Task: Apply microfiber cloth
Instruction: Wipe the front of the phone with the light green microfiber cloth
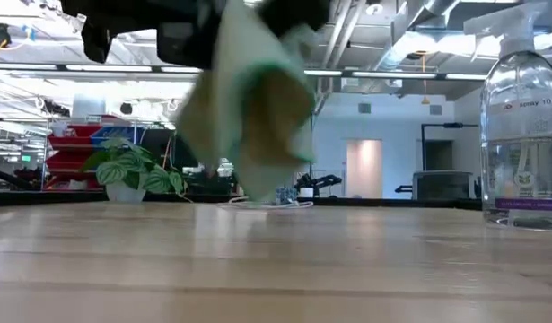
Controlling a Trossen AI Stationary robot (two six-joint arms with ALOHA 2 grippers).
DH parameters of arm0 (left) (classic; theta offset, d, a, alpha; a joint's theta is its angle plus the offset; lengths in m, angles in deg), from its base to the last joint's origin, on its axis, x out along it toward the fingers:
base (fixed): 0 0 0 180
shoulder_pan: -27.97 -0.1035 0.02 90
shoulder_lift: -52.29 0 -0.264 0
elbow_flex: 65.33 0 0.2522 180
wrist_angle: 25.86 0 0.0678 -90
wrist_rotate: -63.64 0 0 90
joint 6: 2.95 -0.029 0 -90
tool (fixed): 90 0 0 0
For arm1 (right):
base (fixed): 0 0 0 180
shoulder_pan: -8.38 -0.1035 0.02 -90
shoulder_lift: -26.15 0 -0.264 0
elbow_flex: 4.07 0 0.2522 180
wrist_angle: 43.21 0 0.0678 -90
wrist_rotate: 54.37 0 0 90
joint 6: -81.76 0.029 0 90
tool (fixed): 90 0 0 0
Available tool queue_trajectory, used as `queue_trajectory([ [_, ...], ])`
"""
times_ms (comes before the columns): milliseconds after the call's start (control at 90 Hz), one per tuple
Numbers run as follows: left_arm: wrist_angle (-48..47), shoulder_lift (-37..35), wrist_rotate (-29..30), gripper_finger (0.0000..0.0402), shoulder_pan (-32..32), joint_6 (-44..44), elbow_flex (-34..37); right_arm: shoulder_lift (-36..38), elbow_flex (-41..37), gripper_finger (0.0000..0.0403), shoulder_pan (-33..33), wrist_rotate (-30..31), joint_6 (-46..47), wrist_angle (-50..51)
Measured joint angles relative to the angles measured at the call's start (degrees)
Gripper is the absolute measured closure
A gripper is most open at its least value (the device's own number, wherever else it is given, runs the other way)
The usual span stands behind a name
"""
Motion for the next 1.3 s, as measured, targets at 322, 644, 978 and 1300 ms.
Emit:
queue_trajectory([
  [322,0.4,0.0,2.3,0.0395,-1.1,1.1,0.0,0.0,-4.2,0.0402,-6.2,2.5,15.1,-4.5],
  [644,5.3,0.0,0.6,0.0395,-1.4,-2.4,0.1,0.0,-10.3,0.0402,-3.0,4.3,-11.4,-45.0],
  [978,5.9,0.0,-0.7,0.0395,-1.4,-3.6,0.1,0.0,-10.4,0.0401,0.0,3.7,-30.9,-63.2],
  [1300,6.7,0.1,-0.7,0.0395,-1.4,-5.8,0.2,-1.0,-10.3,0.0401,-0.4,-0.7,-4.6,-37.8],
])
